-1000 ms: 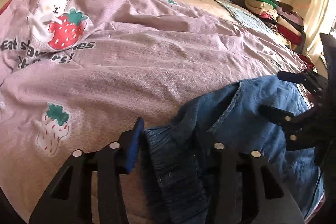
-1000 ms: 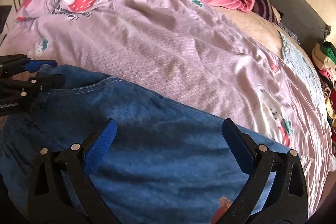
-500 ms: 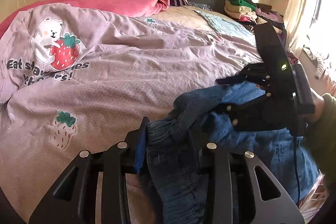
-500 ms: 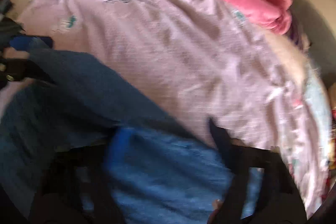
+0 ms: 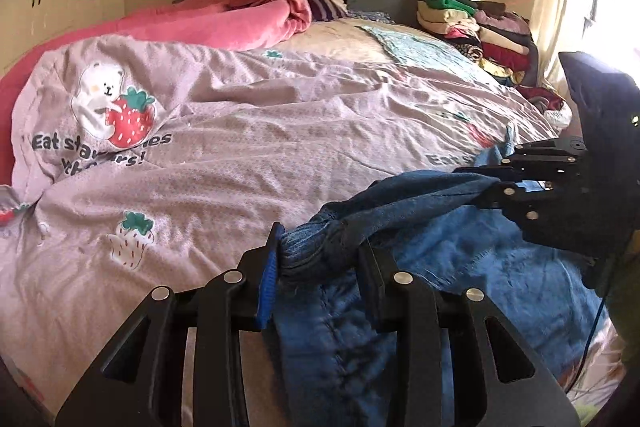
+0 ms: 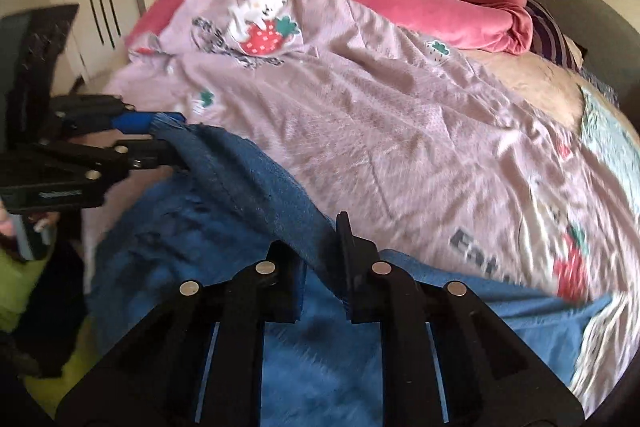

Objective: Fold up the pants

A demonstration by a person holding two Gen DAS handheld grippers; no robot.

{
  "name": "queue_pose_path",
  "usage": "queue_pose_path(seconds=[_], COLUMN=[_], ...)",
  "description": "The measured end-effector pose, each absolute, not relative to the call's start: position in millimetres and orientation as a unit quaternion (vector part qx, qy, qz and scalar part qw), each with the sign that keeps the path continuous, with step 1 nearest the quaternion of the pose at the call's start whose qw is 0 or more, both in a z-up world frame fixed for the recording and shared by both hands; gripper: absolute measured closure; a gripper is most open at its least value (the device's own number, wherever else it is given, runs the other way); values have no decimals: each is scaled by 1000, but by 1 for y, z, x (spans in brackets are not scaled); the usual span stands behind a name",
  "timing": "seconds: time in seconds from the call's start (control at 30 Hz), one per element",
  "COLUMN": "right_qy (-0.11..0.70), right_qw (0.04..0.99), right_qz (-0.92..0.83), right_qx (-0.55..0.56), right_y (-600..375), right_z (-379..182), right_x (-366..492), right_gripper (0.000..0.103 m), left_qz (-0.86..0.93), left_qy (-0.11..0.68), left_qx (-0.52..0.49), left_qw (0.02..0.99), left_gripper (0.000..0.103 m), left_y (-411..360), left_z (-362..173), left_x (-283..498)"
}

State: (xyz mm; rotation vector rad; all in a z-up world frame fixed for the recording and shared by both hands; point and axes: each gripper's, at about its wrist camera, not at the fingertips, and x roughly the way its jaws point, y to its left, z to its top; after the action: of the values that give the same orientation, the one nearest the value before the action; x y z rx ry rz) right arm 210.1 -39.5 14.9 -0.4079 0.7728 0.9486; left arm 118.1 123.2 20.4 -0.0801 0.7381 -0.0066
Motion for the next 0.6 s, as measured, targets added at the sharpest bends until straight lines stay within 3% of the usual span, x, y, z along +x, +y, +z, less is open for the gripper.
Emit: queue_pose_path(seconds=[0.6], right_qy=[377], right_qw=[786], right_qz=[468], right_qx=[-144], right_y=[-88], right_z=[10], right_x=[95], right_gripper=[96], left_qz=[-7], left_qy=[385], left_qx=[0], left_qw=[923], left_gripper=[70], left_y=[87], left_z=[15], left_x=[45])
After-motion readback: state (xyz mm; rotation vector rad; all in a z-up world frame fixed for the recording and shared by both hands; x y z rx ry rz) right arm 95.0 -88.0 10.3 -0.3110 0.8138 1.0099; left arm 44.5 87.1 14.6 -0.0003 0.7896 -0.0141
